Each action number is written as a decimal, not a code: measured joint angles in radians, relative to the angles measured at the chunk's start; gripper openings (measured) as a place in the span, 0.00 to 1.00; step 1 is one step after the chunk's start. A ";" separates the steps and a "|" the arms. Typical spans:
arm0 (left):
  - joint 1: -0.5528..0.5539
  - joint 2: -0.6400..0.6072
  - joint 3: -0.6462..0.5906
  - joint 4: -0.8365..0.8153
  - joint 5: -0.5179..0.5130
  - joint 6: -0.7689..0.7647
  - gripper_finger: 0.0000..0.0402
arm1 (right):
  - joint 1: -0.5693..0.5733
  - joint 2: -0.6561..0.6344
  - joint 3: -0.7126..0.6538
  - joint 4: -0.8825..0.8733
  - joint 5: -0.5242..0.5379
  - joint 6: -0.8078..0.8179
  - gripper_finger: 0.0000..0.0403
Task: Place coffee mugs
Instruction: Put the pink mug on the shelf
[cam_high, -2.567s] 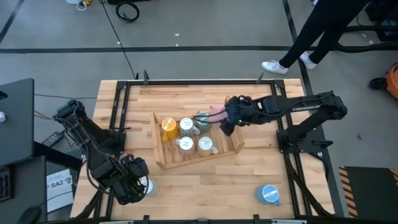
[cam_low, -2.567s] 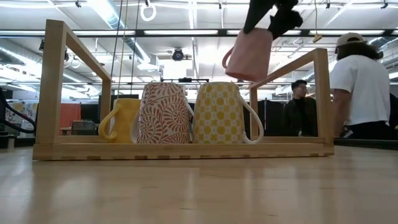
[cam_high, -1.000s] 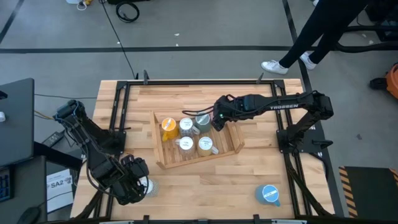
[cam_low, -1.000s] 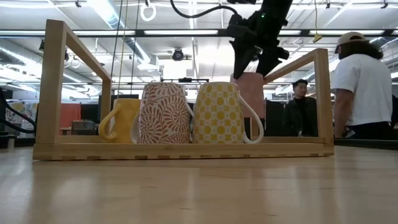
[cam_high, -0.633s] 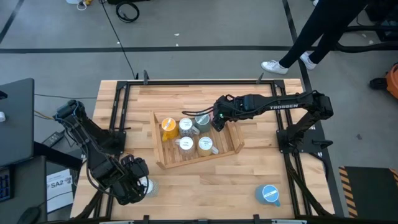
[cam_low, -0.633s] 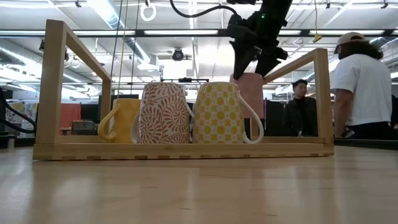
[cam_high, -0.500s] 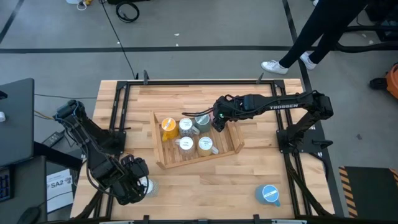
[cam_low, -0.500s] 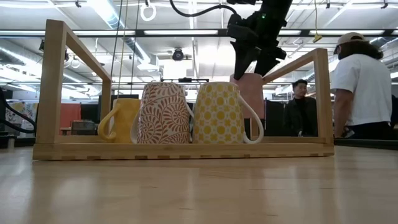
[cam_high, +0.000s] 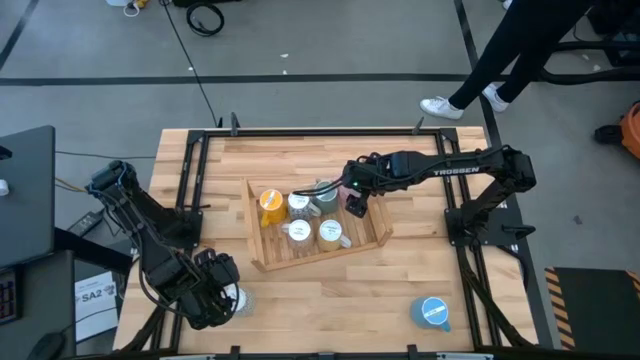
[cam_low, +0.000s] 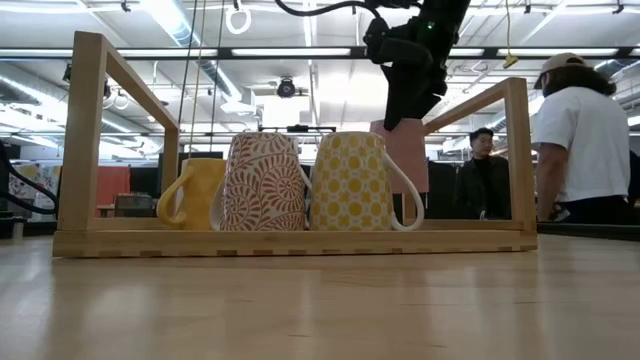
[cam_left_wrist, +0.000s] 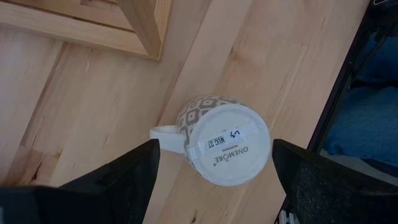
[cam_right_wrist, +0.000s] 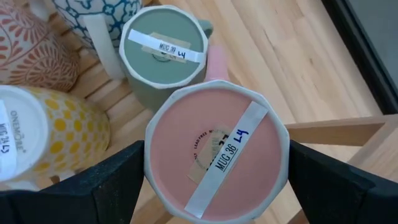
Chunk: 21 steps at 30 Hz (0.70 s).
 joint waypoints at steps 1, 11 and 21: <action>0.000 0.000 0.000 0.000 0.000 0.000 0.79 | 0.000 0.000 0.000 0.001 0.000 -0.007 0.89; 0.000 0.000 0.000 0.000 0.000 0.000 0.79 | -0.008 0.000 0.000 0.003 0.021 0.256 0.89; 0.000 0.000 0.000 0.000 0.000 0.000 0.79 | 0.018 0.000 0.001 0.003 0.007 0.428 0.89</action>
